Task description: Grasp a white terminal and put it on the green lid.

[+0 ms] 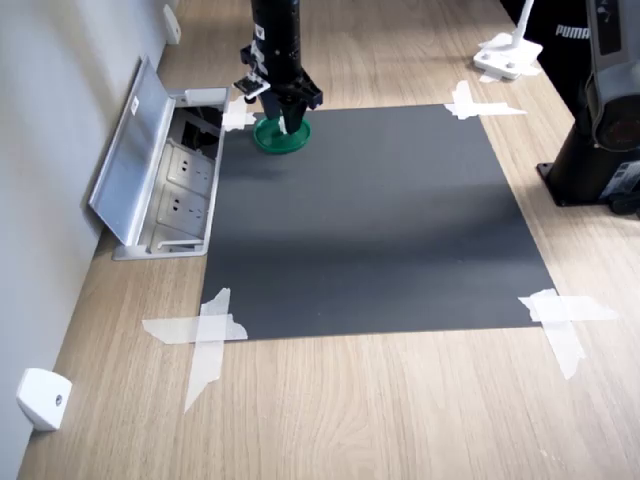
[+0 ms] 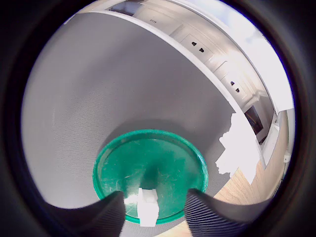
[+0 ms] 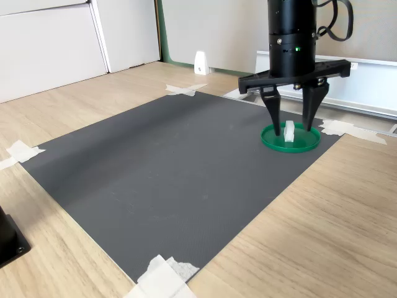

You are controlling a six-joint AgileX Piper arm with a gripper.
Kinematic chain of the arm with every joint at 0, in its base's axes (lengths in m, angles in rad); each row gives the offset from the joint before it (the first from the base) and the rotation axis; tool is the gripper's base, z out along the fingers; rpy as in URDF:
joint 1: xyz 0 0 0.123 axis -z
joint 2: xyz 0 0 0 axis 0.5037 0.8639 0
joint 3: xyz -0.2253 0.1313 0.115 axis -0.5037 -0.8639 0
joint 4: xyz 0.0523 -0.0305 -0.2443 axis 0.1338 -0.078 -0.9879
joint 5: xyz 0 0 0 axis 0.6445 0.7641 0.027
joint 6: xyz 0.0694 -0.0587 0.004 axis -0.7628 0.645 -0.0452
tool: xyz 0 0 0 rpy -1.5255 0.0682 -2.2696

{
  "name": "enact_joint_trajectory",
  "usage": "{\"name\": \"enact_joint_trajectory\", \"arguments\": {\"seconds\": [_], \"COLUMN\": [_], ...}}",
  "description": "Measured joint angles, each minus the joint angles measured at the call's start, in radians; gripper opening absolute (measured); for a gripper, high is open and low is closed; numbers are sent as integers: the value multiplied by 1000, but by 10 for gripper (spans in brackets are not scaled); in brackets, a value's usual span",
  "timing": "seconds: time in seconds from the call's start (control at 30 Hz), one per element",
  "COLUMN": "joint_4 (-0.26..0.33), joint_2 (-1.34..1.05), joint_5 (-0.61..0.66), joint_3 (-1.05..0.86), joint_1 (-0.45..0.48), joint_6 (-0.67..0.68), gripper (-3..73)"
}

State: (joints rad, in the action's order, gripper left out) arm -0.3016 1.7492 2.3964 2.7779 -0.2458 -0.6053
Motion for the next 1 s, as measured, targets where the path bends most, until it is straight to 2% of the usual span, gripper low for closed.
{"name": "enact_joint_trajectory", "arguments": {"seconds": [0.13, 0.27, 0.37, 0.47, 0.57, 0.63, 0.8, 1.0], "joint_4": [45, 101, 112, 173, 233, 266, 313, 312], "joint_2": [-64, -186, -276, -373, -473, -547, -717, -922], "joint_5": [7, 17, 20, 12, -42, -96, -238, -338], "joint_3": [-2, -2, -2, -18, -66, -120, -287, -514], "joint_1": [0, -6, -23, -31, -31, -31, -47, -200], "joint_6": [-17, -44, -80, -103, -105, -106, -176, -423], "gripper": [609, 567, 465, 300, 87, 30, -3, -5]}}
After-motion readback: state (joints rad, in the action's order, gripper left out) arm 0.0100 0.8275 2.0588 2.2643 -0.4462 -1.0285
